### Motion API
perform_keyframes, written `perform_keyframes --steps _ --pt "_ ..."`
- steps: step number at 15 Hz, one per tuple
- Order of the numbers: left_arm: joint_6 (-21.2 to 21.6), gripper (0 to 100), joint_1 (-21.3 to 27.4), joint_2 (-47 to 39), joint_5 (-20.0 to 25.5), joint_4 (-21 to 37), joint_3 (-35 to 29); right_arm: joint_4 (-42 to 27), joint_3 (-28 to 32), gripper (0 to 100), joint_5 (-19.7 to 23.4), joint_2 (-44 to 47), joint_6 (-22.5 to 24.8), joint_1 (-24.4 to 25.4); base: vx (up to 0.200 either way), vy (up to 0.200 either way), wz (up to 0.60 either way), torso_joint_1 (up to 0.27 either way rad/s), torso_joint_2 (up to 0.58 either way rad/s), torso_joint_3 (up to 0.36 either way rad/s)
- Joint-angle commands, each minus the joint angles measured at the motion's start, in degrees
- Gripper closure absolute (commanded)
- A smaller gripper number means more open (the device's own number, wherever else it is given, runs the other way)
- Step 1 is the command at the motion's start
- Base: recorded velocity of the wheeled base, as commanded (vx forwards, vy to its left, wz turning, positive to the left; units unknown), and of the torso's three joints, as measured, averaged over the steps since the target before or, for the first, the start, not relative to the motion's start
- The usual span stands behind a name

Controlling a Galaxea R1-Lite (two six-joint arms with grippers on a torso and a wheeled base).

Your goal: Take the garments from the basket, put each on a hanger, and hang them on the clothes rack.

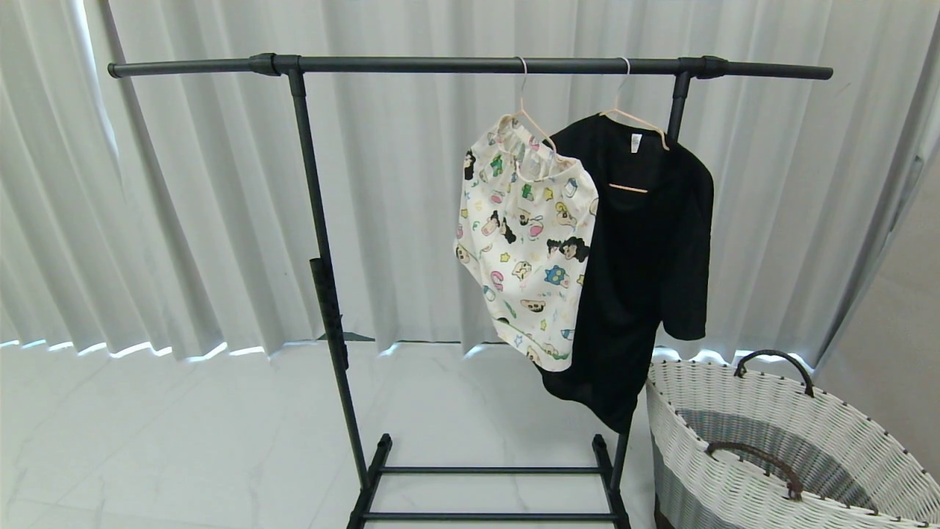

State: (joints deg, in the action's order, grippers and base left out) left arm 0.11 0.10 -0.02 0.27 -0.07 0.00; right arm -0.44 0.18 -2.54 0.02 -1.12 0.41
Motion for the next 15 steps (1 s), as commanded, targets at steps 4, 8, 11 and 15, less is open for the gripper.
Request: perform_keyframes --steps 4,8,11,15 --pt "0.07 0 -0.01 0.02 0.00 -0.01 0.00 0.00 0.08 0 -0.01 -0.02 -0.02 0.02 0.000 0.000 0.00 0.000 0.00 0.000" --pt "-0.02 0 -0.01 0.02 0.00 -0.01 0.00 0.00 -0.01 0 -0.01 -0.02 -0.02 0.02 0.000 0.000 0.00 0.000 0.00 0.000" --pt "0.07 0 -0.01 0.02 0.00 -0.01 0.00 0.00 -0.01 0 -0.01 -0.02 -0.02 0.02 0.000 0.000 0.00 0.000 0.00 0.000" --pt "-0.02 0 -0.10 0.02 0.00 -0.01 0.00 0.00 -0.01 0 -0.01 -0.02 0.33 0.02 0.000 0.000 0.00 0.000 0.00 0.000"
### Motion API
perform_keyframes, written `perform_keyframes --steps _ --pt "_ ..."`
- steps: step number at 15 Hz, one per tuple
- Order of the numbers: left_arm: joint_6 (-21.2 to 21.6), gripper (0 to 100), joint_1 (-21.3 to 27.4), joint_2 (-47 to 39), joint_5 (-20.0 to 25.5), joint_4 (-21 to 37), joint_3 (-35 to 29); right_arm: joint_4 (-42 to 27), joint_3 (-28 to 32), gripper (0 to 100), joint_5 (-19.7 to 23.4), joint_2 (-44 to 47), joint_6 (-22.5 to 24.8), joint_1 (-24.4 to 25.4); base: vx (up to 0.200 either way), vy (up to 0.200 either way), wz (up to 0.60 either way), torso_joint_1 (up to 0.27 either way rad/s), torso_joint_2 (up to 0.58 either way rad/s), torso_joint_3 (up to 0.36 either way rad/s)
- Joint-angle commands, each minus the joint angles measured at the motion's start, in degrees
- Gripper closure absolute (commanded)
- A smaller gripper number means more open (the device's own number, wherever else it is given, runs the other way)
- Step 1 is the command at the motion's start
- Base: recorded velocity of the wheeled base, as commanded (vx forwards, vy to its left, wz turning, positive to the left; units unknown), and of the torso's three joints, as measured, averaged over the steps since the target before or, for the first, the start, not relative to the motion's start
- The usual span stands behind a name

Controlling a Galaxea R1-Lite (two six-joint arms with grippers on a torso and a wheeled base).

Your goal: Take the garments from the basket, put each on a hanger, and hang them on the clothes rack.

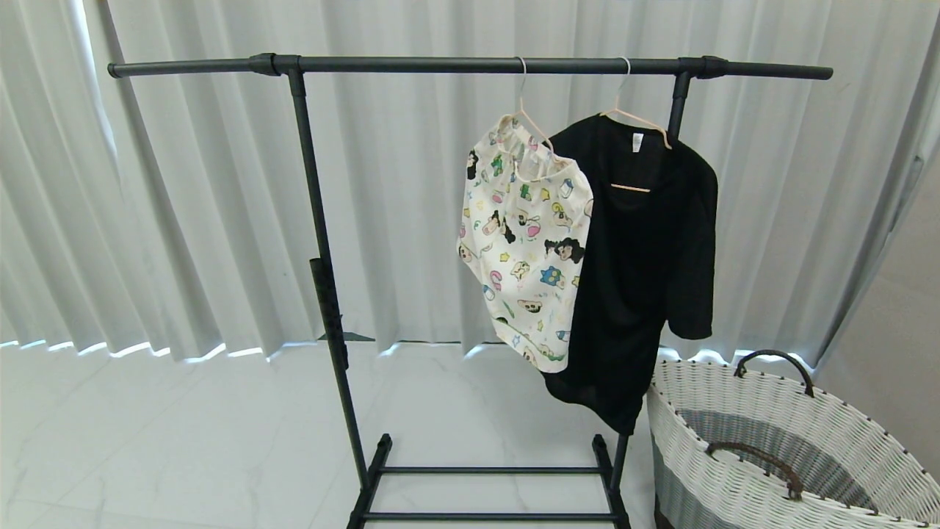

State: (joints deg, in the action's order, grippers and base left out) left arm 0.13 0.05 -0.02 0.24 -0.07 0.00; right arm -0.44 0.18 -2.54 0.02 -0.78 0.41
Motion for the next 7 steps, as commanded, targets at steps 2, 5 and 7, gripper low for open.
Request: perform_keyframes --steps 2,5,7 --pt "0.04 0 -0.05 0.02 0.02 -0.01 0.00 0.00 -0.01 0 0.07 -0.02 0.08 0.02 0.000 0.000 0.00 0.000 0.00 0.000" --pt "-0.05 0 0.04 0.02 0.02 -0.01 0.00 0.00 0.08 0 -0.01 -0.02 0.16 0.02 0.000 0.000 0.00 0.000 0.00 0.000" --pt "-0.05 0 -0.05 0.02 0.02 -0.01 0.00 0.00 0.08 0 -0.01 -0.02 0.34 0.02 0.000 0.000 0.00 0.000 0.00 0.000"
